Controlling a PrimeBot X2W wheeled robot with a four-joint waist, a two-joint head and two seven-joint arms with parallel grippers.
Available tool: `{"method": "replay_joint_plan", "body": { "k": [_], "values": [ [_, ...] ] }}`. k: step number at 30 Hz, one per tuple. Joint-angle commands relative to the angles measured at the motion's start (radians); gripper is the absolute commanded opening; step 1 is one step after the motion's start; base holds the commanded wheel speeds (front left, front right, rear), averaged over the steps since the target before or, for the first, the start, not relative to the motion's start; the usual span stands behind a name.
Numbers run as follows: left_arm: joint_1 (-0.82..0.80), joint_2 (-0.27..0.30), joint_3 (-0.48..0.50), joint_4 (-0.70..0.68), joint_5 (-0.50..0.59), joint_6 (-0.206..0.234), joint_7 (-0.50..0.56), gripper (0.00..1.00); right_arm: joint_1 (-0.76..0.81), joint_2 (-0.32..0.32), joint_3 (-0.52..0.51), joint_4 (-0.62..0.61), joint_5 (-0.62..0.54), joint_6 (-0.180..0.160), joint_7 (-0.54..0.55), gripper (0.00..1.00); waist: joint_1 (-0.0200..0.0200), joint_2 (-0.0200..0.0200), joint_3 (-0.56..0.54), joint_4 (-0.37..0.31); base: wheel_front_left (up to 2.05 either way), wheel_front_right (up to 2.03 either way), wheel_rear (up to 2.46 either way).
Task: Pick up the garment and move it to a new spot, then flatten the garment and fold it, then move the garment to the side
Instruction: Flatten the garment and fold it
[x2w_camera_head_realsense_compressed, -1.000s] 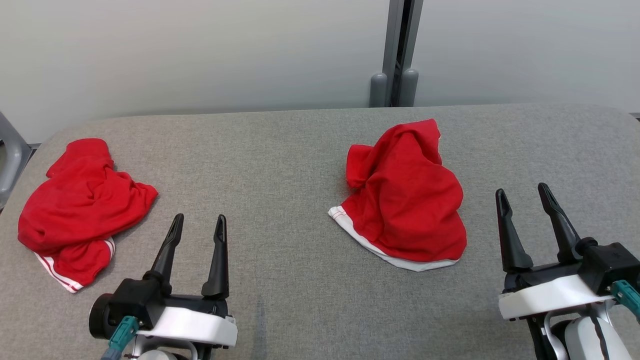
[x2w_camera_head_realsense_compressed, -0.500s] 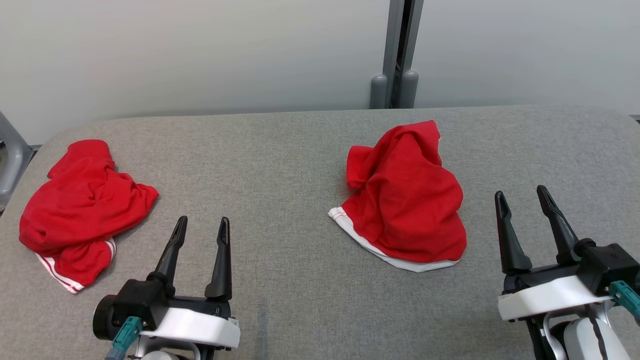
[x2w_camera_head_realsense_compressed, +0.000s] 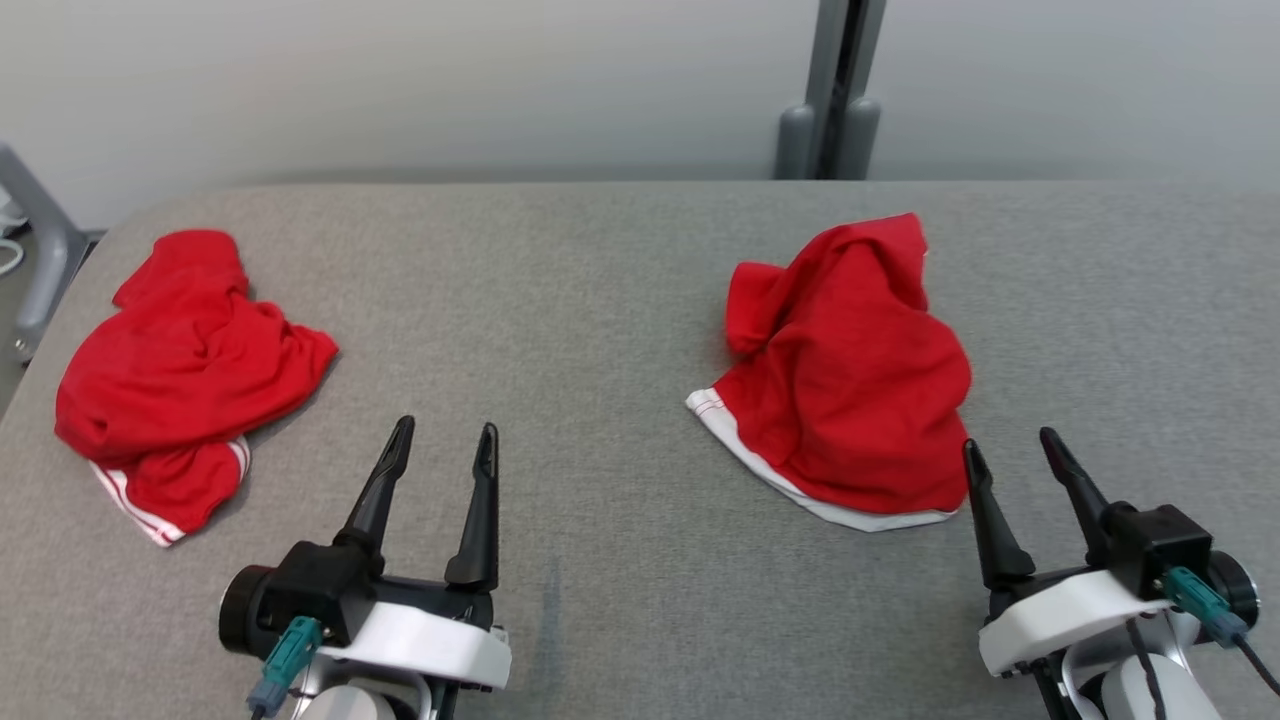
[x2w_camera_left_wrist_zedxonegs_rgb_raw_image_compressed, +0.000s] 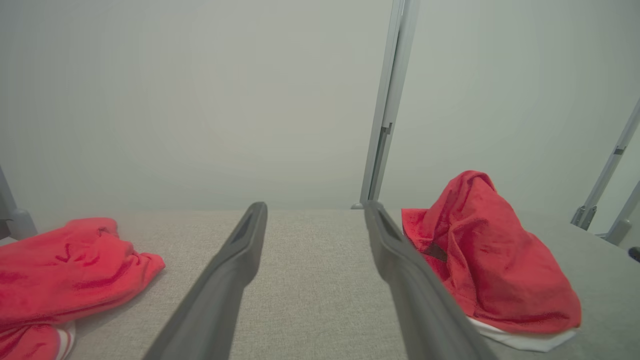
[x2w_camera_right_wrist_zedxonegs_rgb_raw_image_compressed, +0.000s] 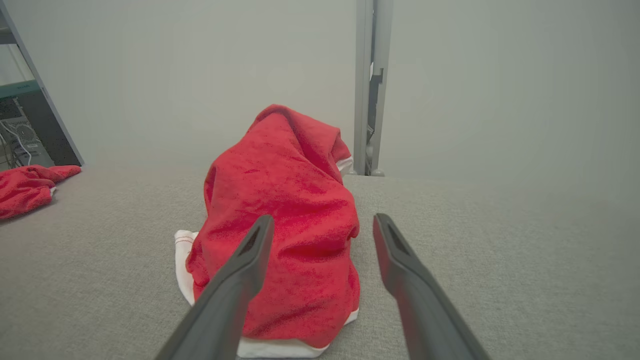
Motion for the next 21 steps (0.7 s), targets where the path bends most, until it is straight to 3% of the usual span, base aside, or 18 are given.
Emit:
{"method": "replay_joint_plan", "body": {
  "k": [1,13,14,15,16,21],
  "values": [
    [-0.027,0.004,-0.012,0.002,0.005,0.004,-0.003,1.00,-0.035,-0.011,0.014,0.047,0.000,0.000,0.000,1.00,0.0000,0.0000,0.035,0.034,0.00,0.00,0.00],
    [-0.053,0.003,-0.030,0.010,0.011,0.013,-0.003,1.00,-0.138,-0.035,0.044,0.285,0.045,0.000,0.001,1.00,0.0000,0.0000,0.069,0.126,0.00,0.00,0.00],
    [-0.051,0.004,-0.030,0.010,0.012,0.012,-0.003,1.00,-0.145,-0.036,0.044,0.303,0.049,0.000,0.001,0.68,0.0000,0.0000,0.069,0.131,0.00,0.00,0.00],
    [-0.050,0.004,-0.032,0.011,0.012,0.011,-0.003,1.00,-0.155,-0.039,0.041,0.318,0.053,0.000,0.001,0.22,0.0000,0.0000,0.068,0.136,0.00,0.00,0.00],
    [-0.049,0.004,-0.033,0.011,0.012,0.010,-0.003,1.00,-0.162,-0.042,0.045,0.328,0.052,0.000,0.001,0.00,0.0000,0.0000,0.068,0.140,0.00,0.00,0.00],
    [-0.042,0.004,-0.039,0.018,0.012,0.011,-0.003,1.00,-0.167,-0.043,0.058,0.326,0.064,0.000,0.001,0.00,0.0000,0.0000,0.056,0.153,0.00,0.00,0.00]
  ]
}}
